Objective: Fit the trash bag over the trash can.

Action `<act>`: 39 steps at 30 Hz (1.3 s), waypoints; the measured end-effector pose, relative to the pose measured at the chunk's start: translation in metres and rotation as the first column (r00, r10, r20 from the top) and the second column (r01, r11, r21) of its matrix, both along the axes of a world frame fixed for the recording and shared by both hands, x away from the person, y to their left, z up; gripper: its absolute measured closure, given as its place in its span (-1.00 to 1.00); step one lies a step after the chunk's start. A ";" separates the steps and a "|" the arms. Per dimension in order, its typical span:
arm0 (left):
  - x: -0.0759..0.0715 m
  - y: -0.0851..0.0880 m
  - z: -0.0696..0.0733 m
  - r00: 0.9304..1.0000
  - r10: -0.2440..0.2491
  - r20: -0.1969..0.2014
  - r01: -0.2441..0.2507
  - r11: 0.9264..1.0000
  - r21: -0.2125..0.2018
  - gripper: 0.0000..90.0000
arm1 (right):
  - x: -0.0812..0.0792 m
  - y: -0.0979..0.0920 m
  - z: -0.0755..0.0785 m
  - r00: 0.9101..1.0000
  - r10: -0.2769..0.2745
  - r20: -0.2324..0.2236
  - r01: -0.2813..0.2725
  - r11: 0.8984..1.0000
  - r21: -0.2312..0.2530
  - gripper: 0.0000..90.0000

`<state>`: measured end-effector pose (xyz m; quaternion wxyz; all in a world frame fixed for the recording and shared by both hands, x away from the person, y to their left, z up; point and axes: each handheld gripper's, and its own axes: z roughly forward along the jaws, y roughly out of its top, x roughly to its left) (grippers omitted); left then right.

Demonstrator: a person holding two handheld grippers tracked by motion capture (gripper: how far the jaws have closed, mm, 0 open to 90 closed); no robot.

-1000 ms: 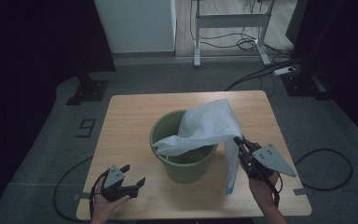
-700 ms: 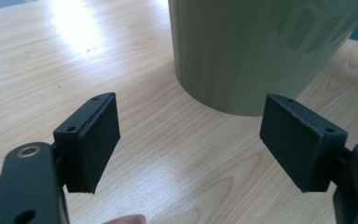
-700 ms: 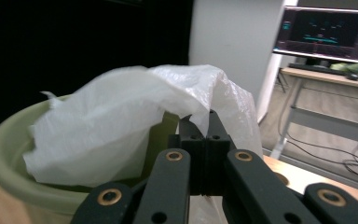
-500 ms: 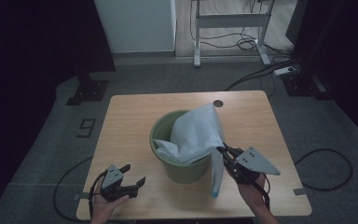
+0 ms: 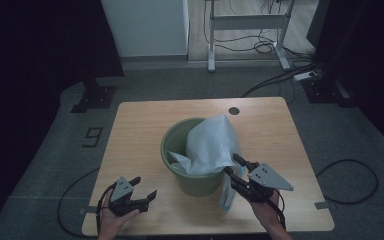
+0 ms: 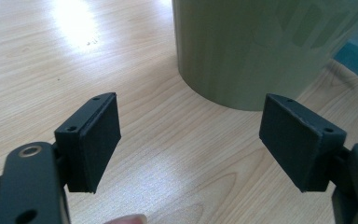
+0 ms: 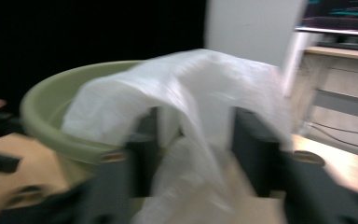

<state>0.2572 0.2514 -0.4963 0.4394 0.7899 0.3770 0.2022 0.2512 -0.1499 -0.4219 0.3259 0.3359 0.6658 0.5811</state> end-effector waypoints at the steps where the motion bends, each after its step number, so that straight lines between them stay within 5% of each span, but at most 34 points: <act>1: 0.000 0.000 0.000 1.000 0.003 0.000 -0.003 1.000 -0.004 -0.56 | -0.009 -0.001 -0.005 0.999 -0.029 -0.015 0.029 0.999 0.028 -0.26; 7: 0.000 -0.002 -0.002 1.000 -0.002 -0.006 0.002 1.000 0.004 -0.56 | -0.029 0.005 -0.028 0.996 -0.067 -0.066 0.068 0.998 0.016 -0.42; 17: 0.001 0.001 -0.003 1.000 0.006 -0.009 -0.006 1.000 0.002 -0.56 | -0.020 0.005 -0.068 0.972 -0.156 -0.175 0.155 0.988 -0.023 -0.38; 20: 0.001 0.001 -0.003 1.000 0.006 -0.008 -0.006 1.000 0.003 -0.55 | -0.018 -0.001 -0.079 0.962 -0.203 -0.180 0.195 0.979 -0.062 0.23; 22: 0.000 0.001 -0.002 1.000 0.007 -0.006 -0.007 1.000 0.000 -0.55 | -0.018 -0.004 -0.082 0.958 -0.229 -0.171 0.219 0.973 -0.075 0.34; 23: 0.000 0.001 -0.002 1.000 0.007 -0.003 -0.007 1.000 -0.001 -0.55 | -0.017 -0.011 -0.086 0.947 -0.277 -0.162 0.263 0.960 -0.099 0.62; 25: 0.000 0.001 -0.001 1.000 0.007 -0.002 -0.007 1.000 -0.001 -0.55 | -0.015 -0.021 -0.088 0.935 -0.307 -0.176 0.295 0.951 -0.094 0.76; 29: 0.000 0.001 -0.001 1.000 0.006 -0.001 -0.006 1.000 0.002 -0.55 | -0.006 -0.047 -0.079 0.918 -0.362 -0.161 0.359 0.932 -0.047 0.94; 31: 0.000 0.000 -0.001 1.000 0.007 0.000 -0.007 1.000 0.001 -0.55 | -0.002 -0.059 -0.068 0.917 -0.370 -0.149 0.373 0.928 -0.012 0.96; 38: -0.001 -0.001 0.003 1.000 0.016 0.006 -0.016 1.000 -0.001 -0.55 | 0.005 -0.082 -0.025 0.938 -0.343 -0.058 0.347 0.934 0.087 0.97; 39: -0.002 -0.002 0.006 1.000 0.018 0.010 -0.018 1.000 -0.007 -0.55 | 0.007 -0.083 -0.010 0.946 -0.324 -0.031 0.325 0.939 0.113 0.97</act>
